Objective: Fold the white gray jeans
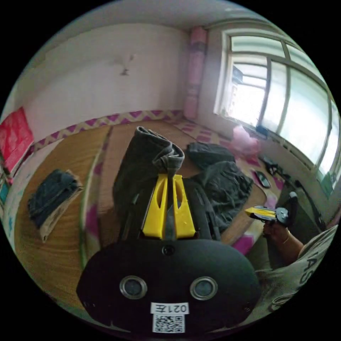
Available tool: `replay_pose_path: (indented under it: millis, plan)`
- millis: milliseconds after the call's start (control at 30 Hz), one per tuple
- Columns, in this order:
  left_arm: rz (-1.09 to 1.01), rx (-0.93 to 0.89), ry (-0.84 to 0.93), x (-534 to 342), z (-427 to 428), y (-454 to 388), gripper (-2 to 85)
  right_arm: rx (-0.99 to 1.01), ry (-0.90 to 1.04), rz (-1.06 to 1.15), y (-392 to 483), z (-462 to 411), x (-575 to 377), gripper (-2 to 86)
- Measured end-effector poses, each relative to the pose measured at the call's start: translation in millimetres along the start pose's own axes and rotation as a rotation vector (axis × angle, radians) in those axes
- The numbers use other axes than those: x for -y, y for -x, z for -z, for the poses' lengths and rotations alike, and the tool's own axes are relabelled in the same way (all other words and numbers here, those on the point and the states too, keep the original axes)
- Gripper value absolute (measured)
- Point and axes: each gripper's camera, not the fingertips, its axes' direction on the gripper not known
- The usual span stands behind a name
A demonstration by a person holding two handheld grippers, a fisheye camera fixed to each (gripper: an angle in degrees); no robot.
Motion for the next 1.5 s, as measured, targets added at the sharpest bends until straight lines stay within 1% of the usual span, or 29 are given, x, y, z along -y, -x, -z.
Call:
replay_pose_path:
  millis: [33, 100, 167, 200, 267, 333, 367, 400, 433, 500, 533, 600, 700, 733, 933, 1000, 1067, 1133, 1233, 1300, 1333, 1367, 1400, 1433, 1500]
  plan:
    - [-0.013, -0.012, 0.034, -0.6, -21.7, -11.6, -0.9, 0.001, -0.002, -0.01, -4.4, 3.6, -0.8, -0.7]
    - [-0.009, -0.041, 0.201, -17.3, -111.5, -43.5, -0.8, 0.007, -0.007, -0.05, -22.3, 16.1, -3.6, -0.6]
    - [0.013, -0.015, 0.318, -39.7, -165.7, -53.1, -0.8, 0.013, -0.004, -0.076, -34.8, 22.1, -4.6, -0.5]
    - [0.049, -0.056, 0.316, -51.1, -177.7, -51.3, -0.6, 0.014, -0.004, -0.09, -42.7, 25.3, -4.8, -0.4]
    - [0.069, -0.061, 0.264, -57.8, -173.5, -50.8, -0.3, 0.016, -0.002, -0.107, -54.0, 29.4, -3.6, -0.3]
    - [0.03, -0.057, 0.243, -60.6, -171.4, -56.4, 0.7, 0.015, -0.006, -0.122, -65.4, 33.9, -0.7, 0.0]
    - [-0.003, -0.071, 0.253, -63.7, -175.5, -60.4, 1.8, 0.019, -0.013, -0.133, -73.5, 36.6, 2.8, 0.5]
    - [-0.05, -0.106, 0.276, -68.2, -182.7, -64.2, 5.0, 0.019, -0.017, -0.16, -83.8, 38.5, 8.0, 1.4]
    - [-0.068, -0.117, 0.264, -70.6, -182.9, -65.0, 6.6, 0.019, -0.019, -0.183, -89.9, 39.4, 10.9, 2.0]
    - [-0.14, -0.189, 0.252, -73.7, -178.7, -65.2, 9.9, 0.04, -0.069, -0.328, -125.4, 47.4, 23.5, 7.5]
    - [-0.157, -0.218, 0.253, -74.4, -178.4, -64.8, 11.4, 0.039, -0.085, -0.377, -136.7, 49.5, 26.3, 8.4]
    - [-0.189, -0.357, 0.269, -77.4, -174.8, -59.1, 14.9, 0.022, -0.147, -0.589, -188.1, 54.3, 35.0, 12.1]
    - [-0.149, -0.467, 0.204, -83.9, -150.3, -42.6, 13.1, 0.023, -0.165, -0.758, -244.1, 48.6, 50.9, 14.1]
    - [-0.141, -0.475, 0.189, -85.9, -144.4, -39.9, 12.5, 0.035, -0.165, -0.784, -253.5, 45.9, 54.3, 14.0]
    - [-0.142, -0.43, 0.08, -113.1, -79.6, -22.5, 10.4, 0.176, -0.253, -0.992, -311.9, 25.9, 81.1, 13.0]
    - [-0.104, -0.437, 0.054, -125.8, -59.8, -7.5, 9.5, 0.285, -0.309, -1.07, -332.9, 10.9, 81.1, 10.7]
    - [-0.069, -0.446, 0.039, -136.0, -47.5, 6.3, 8.8, 0.346, -0.332, -1.106, -339.7, 2.7, 80.2, 8.0]
    - [-0.036, -0.431, 0.04, -146.0, -36.4, 21.0, 8.3, 0.37, -0.371, -1.073, -332.2, 6.4, 86.9, 6.1]
    - [0.016, -0.418, 0.011, -164.5, -15.3, 48.6, 7.5, 0.25, -0.391, -0.819, -273.7, 36.6, 139.3, 5.4]
    - [0.066, -0.426, -0.014, -179.2, -0.1, 71.5, 6.5, 0.145, -0.368, -0.532, -188.5, 50.9, 197.8, 5.4]
    - [0.077, -0.428, -0.019, -182.8, 3.2, 76.7, 6.3, 0.117, -0.363, -0.454, -162.8, 51.9, 211.6, 5.4]
    - [0.099, -0.428, -0.03, -189.8, 9.3, 86.4, 6.1, 0.068, -0.355, -0.301, -108.6, 50.2, 235.6, 5.4]
    - [0.116, -0.42, -0.035, -196.2, 14.2, 94.6, 5.9, 0.031, -0.343, -0.16, -52.6, 42.1, 254.7, 5.4]
    - [0.125, -0.411, -0.034, -199.3, 16.2, 98.5, 5.9, 0.019, -0.333, -0.094, -24.4, 35.5, 262.2, 5.4]
    - [0.157, -0.375, -0.028, -212.5, 22.5, 112.5, 5.8, -0.007, -0.292, 0.138, 84.6, -5.0, 277.2, 5.3]
